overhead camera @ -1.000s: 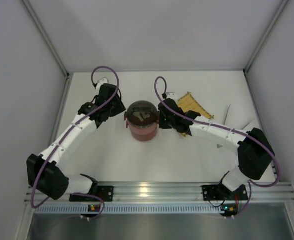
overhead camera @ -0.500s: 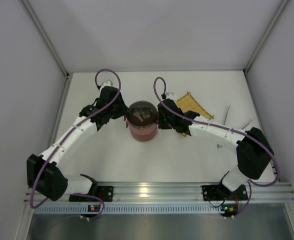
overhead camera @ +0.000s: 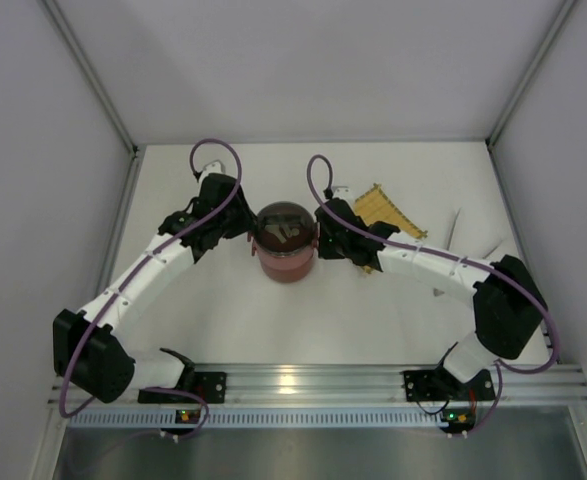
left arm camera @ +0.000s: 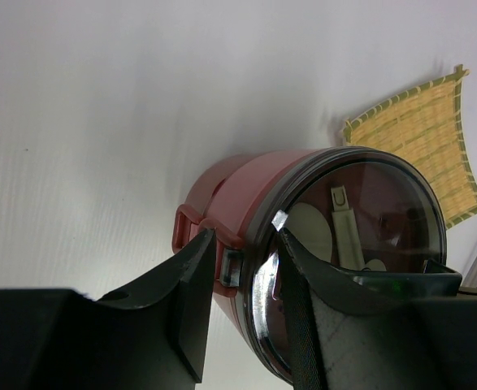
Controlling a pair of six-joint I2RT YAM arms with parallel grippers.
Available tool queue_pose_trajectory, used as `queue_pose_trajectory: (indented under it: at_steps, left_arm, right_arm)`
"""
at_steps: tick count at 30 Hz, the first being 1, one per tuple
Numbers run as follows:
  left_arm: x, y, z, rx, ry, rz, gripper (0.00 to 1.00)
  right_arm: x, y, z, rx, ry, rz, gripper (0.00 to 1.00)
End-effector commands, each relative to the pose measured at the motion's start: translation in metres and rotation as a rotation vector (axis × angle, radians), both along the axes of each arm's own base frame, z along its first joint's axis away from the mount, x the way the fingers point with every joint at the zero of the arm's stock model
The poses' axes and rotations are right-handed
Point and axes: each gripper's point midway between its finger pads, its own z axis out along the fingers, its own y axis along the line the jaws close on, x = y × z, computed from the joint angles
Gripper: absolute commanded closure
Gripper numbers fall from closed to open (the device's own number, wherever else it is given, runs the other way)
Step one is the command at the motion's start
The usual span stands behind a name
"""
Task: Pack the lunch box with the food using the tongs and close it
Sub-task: Reset both arms
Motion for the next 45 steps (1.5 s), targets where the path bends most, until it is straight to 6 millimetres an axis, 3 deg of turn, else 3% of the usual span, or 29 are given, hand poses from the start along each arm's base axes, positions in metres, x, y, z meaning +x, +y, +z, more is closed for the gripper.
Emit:
queue_pose_trajectory:
  at_steps: [1, 7, 10, 11, 12, 14, 16, 19, 20, 23, 24, 26, 27, 30, 32, 35, 39, 45]
  left_arm:
    - [-0.014, 0.007, -0.016, 0.059, 0.063, -0.017, 0.59]
    - [-0.009, 0.010, 0.003, 0.066, 0.025, -0.002, 0.56]
    - [-0.005, 0.012, 0.021, 0.067, -0.011, 0.010, 0.45]
    - [-0.005, 0.014, 0.024, 0.073, -0.015, 0.014, 0.42]
    - [-0.004, 0.015, 0.029, 0.079, -0.023, 0.015, 0.33]
    - [0.000, 0.018, 0.043, 0.086, -0.057, 0.029, 0.22]
    - [0.003, 0.021, 0.051, 0.109, -0.070, 0.035, 0.03]
    - [0.011, 0.026, 0.072, 0.149, -0.121, 0.041, 0.02]
    - [0.015, 0.028, 0.088, 0.155, -0.157, 0.052, 0.02]
    - [0.024, 0.029, 0.108, 0.203, -0.188, 0.029, 0.01]
    - [0.030, 0.030, 0.126, 0.222, -0.208, 0.030, 0.01]
    - [0.036, 0.034, 0.146, 0.247, -0.239, 0.045, 0.02]
    - [0.042, 0.032, 0.166, 0.244, -0.278, 0.046, 0.01]
    - [0.049, 0.022, 0.200, 0.234, -0.355, -0.005, 0.02]
    - [0.053, 0.017, 0.215, 0.231, -0.399, -0.041, 0.01]
    - [0.058, 0.001, 0.235, 0.202, -0.460, -0.116, 0.01]
    - [0.060, -0.005, 0.246, 0.181, -0.499, -0.134, 0.01]
    - [0.063, -0.010, 0.242, 0.180, -0.493, -0.156, 0.01]
  right_arm:
    - [-0.001, -0.004, 0.037, 0.016, -0.073, -0.009, 0.97]
    - [-0.004, -0.021, 0.061, 0.009, -0.131, -0.038, 0.80]
    - [-0.004, -0.036, 0.076, -0.007, -0.173, -0.069, 0.46]
    - [-0.004, -0.041, 0.079, -0.016, -0.180, -0.077, 0.15]
    - [-0.006, -0.046, 0.087, -0.014, -0.197, -0.081, 0.01]
    - [-0.005, -0.057, 0.095, -0.033, -0.225, -0.110, 0.00]
    - [-0.003, -0.071, 0.111, -0.045, -0.278, -0.143, 0.01]
    - [-0.001, -0.092, 0.136, -0.070, -0.343, -0.186, 0.00]
    - [0.000, -0.097, 0.143, -0.071, -0.359, -0.193, 0.00]
    - [0.001, -0.113, 0.180, -0.095, -0.432, -0.197, 0.01]
    - [0.001, -0.121, 0.202, -0.112, -0.473, -0.210, 0.00]
    - [0.001, -0.127, 0.224, -0.119, -0.520, -0.215, 0.01]
    - [-0.001, -0.132, 0.244, -0.125, -0.564, -0.206, 0.01]
    - [0.000, -0.142, 0.283, -0.124, -0.662, -0.220, 0.01]
    - [-0.001, -0.143, 0.312, -0.089, -0.717, -0.227, 0.01]
    - [0.000, -0.137, 0.335, -0.079, -0.755, -0.185, 0.01]
    - [0.004, -0.133, 0.344, -0.084, -0.773, -0.178, 0.00]
    - [0.003, -0.129, 0.341, -0.073, -0.775, -0.154, 0.00]
